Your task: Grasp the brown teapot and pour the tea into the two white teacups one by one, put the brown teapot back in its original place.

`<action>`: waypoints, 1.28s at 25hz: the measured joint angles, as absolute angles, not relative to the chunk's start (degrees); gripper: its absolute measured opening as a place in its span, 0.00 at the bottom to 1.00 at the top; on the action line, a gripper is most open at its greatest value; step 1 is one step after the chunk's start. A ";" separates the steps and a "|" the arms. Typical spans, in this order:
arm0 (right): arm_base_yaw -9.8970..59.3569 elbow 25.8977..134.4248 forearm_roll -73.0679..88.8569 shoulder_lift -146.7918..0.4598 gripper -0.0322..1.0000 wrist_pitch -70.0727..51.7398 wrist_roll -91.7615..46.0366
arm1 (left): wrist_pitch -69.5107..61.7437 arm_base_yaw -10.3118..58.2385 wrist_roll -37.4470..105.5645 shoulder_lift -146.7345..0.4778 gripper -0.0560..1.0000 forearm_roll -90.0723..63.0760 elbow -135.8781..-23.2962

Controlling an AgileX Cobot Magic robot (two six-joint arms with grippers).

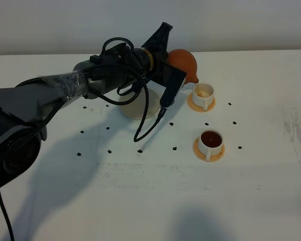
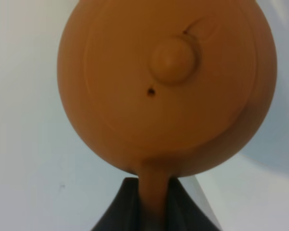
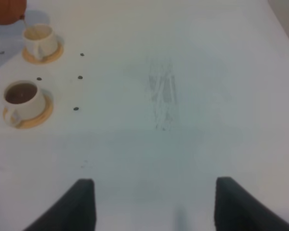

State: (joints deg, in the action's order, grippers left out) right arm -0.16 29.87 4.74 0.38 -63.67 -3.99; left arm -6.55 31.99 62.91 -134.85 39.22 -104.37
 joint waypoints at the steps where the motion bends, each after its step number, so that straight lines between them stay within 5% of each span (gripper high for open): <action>1: -0.16 29.87 4.74 0.38 0.53 -63.67 -3.99 | -6.49 31.99 63.10 -134.85 0.13 39.28 -104.37; 32: -0.16 29.87 4.74 0.38 0.53 -63.67 -3.99 | -5.15 32.53 62.20 -134.85 0.13 46.85 -104.37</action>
State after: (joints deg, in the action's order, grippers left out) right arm -0.16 29.87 4.74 0.38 -63.67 -3.99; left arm -5.15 32.53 62.20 -134.85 46.85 -104.37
